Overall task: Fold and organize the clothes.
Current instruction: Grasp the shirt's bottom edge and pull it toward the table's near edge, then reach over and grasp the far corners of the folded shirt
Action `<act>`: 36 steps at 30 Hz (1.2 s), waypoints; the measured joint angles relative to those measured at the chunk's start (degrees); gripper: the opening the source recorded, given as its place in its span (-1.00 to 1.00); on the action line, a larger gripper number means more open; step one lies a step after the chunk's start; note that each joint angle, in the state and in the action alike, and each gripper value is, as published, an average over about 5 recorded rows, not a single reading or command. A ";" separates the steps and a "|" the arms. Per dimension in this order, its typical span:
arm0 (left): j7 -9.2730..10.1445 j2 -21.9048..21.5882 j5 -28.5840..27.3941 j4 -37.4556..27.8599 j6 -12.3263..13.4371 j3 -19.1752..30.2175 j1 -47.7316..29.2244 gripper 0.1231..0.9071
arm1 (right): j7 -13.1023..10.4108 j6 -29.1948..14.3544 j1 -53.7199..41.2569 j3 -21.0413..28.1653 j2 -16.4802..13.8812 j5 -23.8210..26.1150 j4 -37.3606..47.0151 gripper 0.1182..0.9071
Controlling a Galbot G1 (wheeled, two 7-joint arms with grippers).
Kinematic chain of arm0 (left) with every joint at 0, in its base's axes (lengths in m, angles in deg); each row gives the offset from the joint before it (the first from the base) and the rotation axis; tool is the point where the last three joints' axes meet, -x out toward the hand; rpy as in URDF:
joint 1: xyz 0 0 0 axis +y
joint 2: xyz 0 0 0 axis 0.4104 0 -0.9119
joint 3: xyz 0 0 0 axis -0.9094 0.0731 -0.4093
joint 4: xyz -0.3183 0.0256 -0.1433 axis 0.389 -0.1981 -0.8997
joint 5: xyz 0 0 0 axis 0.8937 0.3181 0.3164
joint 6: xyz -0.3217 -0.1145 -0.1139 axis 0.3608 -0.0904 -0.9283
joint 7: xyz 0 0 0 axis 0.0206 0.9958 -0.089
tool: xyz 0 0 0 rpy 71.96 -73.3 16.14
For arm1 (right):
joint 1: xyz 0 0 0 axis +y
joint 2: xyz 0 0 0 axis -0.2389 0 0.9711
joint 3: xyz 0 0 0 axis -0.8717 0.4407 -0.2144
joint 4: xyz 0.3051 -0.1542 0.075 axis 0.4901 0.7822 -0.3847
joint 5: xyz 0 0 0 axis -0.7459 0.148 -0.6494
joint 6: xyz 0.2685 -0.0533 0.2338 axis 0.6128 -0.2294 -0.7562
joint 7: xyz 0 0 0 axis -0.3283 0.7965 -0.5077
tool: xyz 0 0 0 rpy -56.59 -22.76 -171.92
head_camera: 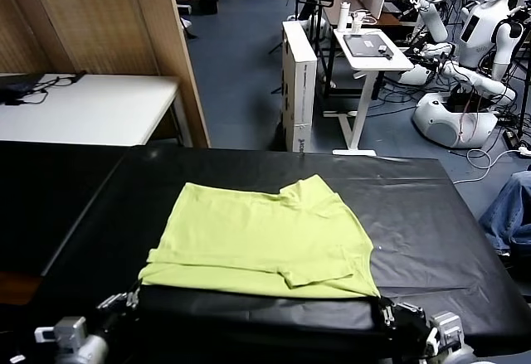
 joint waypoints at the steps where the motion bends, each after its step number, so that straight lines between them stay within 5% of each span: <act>1: 0.22 0.02 0.23 0.05 -0.24 -0.18 0.05 -0.53 | 0.15 0.11 0.41 -0.36 -0.15 -0.02 -0.47 1.00; 8: 2.40 0.06 2.68 1.71 -3.89 -2.05 1.10 0.60 | 0.53 0.35 1.97 -2.68 -0.92 -2.14 -3.82 1.00; 12: 2.60 0.53 2.96 3.04 -7.11 -3.43 1.57 0.96 | 0.05 -0.39 -0.07 -3.25 -1.14 -5.07 -4.44 1.00; 21: 5.00 -1.90 12.02 5.52 -14.78 -6.02 -6.32 1.00 | -1.11 -0.07 -18.35 1.68 -3.41 -11.22 3.26 1.00; 27: 4.31 -5.51 18.10 0.57 -16.18 -2.09 -19.22 1.00 | -1.94 0.23 -35.33 10.60 -2.90 -11.32 13.41 1.00; 36: 1.73 -9.16 18.60 -12.48 -17.30 8.46 -38.65 1.00 | -1.17 0.15 -54.65 23.66 1.28 -9.41 28.58 1.00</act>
